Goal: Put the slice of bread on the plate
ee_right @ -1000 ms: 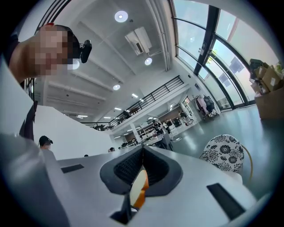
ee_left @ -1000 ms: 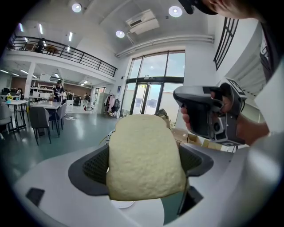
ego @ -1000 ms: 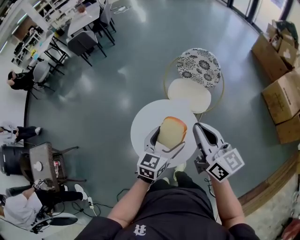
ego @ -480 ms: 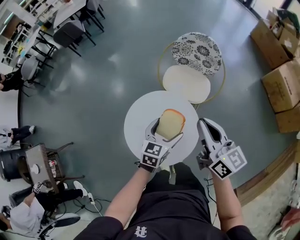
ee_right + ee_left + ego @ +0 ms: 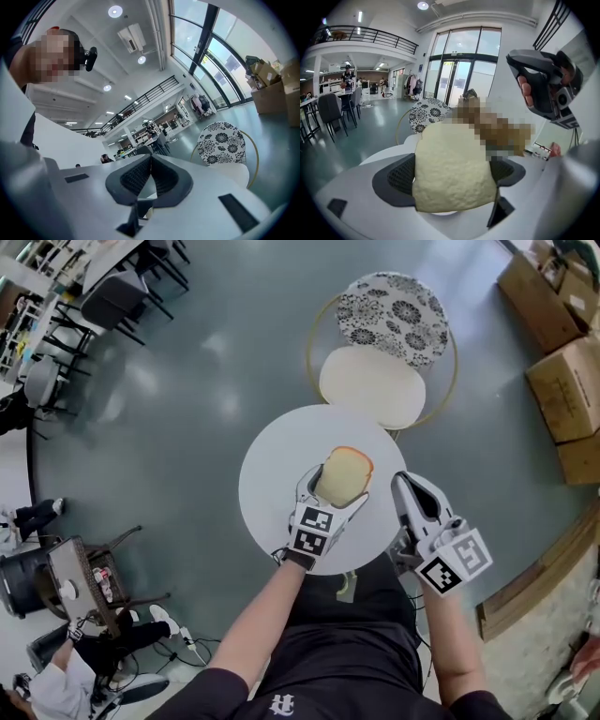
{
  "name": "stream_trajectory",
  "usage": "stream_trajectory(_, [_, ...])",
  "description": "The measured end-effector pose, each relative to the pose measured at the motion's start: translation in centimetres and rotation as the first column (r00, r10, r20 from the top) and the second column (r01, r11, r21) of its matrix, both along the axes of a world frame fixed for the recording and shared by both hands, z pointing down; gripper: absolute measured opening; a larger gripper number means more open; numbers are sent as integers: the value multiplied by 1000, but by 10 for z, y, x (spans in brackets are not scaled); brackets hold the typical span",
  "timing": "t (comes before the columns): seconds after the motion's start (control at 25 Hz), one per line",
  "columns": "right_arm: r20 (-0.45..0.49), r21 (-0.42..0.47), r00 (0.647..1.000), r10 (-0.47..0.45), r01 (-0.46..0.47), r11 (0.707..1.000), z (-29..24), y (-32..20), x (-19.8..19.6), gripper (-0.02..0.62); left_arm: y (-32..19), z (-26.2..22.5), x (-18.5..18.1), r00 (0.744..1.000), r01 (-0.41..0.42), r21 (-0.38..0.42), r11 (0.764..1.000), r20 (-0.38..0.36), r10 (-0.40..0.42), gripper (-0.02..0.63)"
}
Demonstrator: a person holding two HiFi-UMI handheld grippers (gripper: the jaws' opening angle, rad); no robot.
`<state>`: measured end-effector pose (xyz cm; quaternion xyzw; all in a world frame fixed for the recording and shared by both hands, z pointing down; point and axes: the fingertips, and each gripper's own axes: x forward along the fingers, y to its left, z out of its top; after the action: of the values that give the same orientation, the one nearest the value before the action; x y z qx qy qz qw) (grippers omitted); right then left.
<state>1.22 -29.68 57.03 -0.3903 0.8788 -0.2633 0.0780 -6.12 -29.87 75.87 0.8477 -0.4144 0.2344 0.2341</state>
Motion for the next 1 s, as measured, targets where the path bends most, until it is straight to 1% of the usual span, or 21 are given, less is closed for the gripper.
stream_trajectory(0.12, [0, -1, 1000, 7, -7, 1000, 11, -4, 2, 6, -3, 23, 2, 999, -20, -28, 999, 33, 21, 495])
stream_trajectory(0.28, [-1, -16, 1000, 26, -26, 1000, 25, -7, 11, 6, -6, 49, 8, 994, -68, -65, 996, 78, 73, 495])
stream_trajectory(0.56, [6, -24, 999, 48, -48, 999, 36, -10, 21, 6, -6, 80, 8, 970, -121, -121, 985, 195, 143, 495])
stream_trajectory(0.72, [12, -21, 999, 48, -48, 999, 40, -11, 22, 6, -6, 95, 8, 961, -132, -151, 980, 223, 164, 495])
stream_trajectory(1.0, [16, -21, 998, 60, -60, 998, 41, -11, 29, 6, -8, 107, 13, 943, -147, -179, 973, 271, 192, 495])
